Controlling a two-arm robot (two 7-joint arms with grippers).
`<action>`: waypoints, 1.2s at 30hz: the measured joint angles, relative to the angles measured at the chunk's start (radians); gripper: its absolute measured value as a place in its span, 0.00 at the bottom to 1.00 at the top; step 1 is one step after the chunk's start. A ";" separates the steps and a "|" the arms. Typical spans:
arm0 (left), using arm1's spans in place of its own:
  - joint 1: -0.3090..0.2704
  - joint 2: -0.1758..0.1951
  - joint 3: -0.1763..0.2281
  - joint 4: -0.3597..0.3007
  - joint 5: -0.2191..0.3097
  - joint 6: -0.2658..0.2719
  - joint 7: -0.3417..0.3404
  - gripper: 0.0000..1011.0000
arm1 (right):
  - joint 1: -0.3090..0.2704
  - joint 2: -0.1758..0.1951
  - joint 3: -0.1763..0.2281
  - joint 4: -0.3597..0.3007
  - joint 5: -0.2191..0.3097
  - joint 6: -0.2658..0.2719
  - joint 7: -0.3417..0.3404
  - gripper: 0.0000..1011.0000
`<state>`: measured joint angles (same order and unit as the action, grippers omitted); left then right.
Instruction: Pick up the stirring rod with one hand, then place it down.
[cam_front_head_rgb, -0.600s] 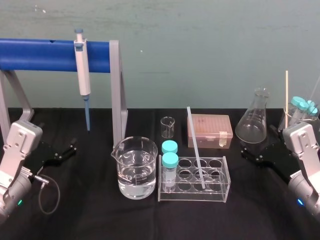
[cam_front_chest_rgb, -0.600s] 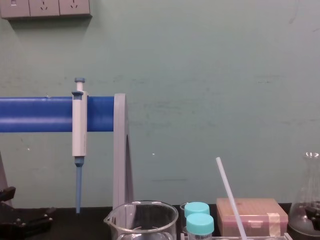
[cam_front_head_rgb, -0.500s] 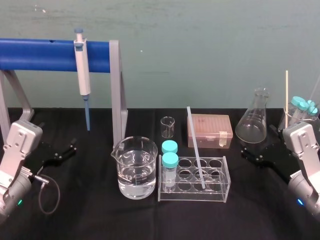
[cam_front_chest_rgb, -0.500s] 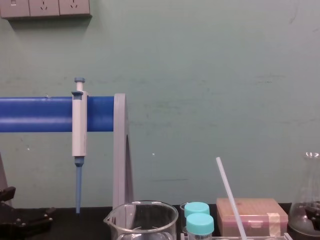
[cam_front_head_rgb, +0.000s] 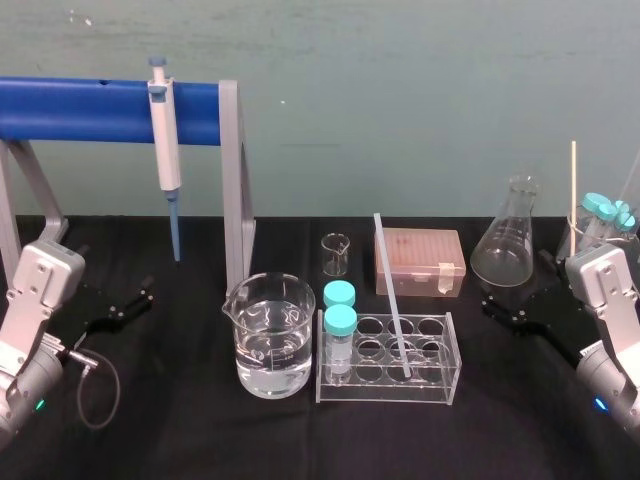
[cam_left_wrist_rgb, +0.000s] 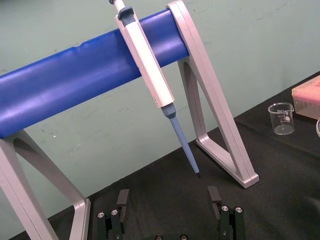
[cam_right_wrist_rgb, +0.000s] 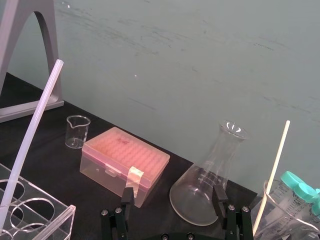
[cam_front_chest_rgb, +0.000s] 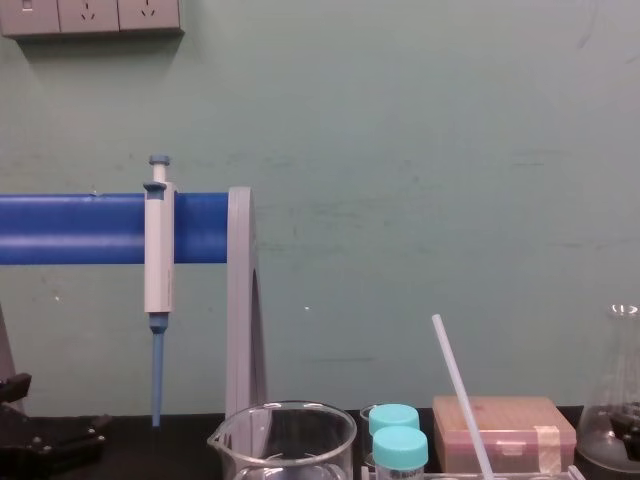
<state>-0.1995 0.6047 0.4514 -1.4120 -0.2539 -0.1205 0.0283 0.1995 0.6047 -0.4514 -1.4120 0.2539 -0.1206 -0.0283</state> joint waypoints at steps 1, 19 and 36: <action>0.000 0.000 0.000 0.000 0.000 0.000 0.000 0.99 | 0.000 0.000 0.000 0.000 0.000 0.000 0.000 0.99; 0.000 0.000 0.000 0.000 0.000 0.000 0.000 0.99 | 0.000 0.000 0.000 0.000 0.000 0.000 0.000 0.99; 0.000 0.000 0.000 0.000 0.000 0.000 0.000 0.99 | 0.000 0.000 0.001 0.000 0.001 0.000 0.001 0.99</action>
<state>-0.1995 0.6047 0.4514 -1.4120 -0.2539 -0.1206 0.0283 0.1992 0.6043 -0.4502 -1.4120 0.2549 -0.1209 -0.0270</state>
